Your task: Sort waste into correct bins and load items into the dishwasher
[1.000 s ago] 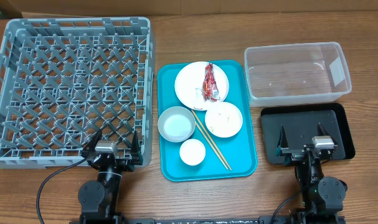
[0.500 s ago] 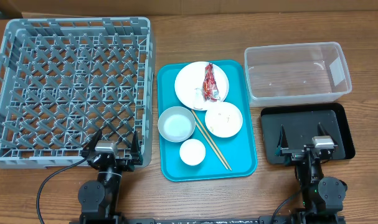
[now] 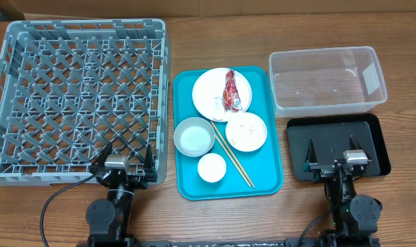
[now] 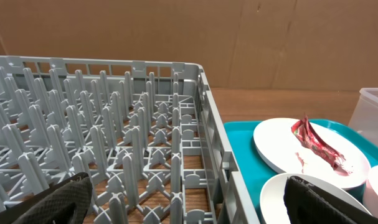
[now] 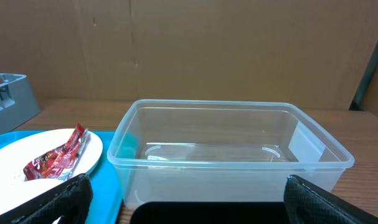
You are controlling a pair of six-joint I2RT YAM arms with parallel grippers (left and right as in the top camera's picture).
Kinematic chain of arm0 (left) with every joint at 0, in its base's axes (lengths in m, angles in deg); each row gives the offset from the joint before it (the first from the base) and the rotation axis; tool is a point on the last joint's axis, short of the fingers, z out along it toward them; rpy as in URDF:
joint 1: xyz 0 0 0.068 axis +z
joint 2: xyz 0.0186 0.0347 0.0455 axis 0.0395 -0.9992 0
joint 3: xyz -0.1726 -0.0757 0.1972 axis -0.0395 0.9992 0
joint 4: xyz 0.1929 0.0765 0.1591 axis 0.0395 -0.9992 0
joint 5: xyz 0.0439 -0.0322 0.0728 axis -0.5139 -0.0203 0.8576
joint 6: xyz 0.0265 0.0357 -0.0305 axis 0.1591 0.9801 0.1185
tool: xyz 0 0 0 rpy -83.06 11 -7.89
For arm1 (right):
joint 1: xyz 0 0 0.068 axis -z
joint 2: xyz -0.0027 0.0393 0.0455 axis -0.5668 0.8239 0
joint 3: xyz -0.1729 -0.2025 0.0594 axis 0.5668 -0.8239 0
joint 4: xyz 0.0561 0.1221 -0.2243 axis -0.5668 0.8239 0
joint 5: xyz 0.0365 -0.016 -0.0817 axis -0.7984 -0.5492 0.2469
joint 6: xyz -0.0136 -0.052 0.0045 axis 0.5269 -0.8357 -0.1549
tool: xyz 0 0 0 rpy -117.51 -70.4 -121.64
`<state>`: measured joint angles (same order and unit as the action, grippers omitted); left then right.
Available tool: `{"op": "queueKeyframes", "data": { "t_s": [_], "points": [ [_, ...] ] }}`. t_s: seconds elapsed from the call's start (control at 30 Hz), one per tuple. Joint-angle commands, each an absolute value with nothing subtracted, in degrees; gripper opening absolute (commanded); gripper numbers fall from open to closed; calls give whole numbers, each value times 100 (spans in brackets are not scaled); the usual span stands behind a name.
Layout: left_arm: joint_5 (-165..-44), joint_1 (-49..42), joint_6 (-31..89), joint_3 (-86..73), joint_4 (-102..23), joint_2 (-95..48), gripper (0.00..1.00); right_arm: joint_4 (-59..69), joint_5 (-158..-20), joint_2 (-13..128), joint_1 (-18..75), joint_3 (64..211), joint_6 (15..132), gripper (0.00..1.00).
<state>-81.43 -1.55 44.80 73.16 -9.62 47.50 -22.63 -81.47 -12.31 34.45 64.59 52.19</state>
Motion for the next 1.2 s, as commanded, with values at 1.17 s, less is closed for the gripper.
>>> {"op": "queueKeyframes", "data": {
  "t_s": [1.17],
  "points": [
    [-8200,-193,4561,7340,-962,4806,100,-2309,-8243,-1266,3456,6400,5442,100]
  ]
}}
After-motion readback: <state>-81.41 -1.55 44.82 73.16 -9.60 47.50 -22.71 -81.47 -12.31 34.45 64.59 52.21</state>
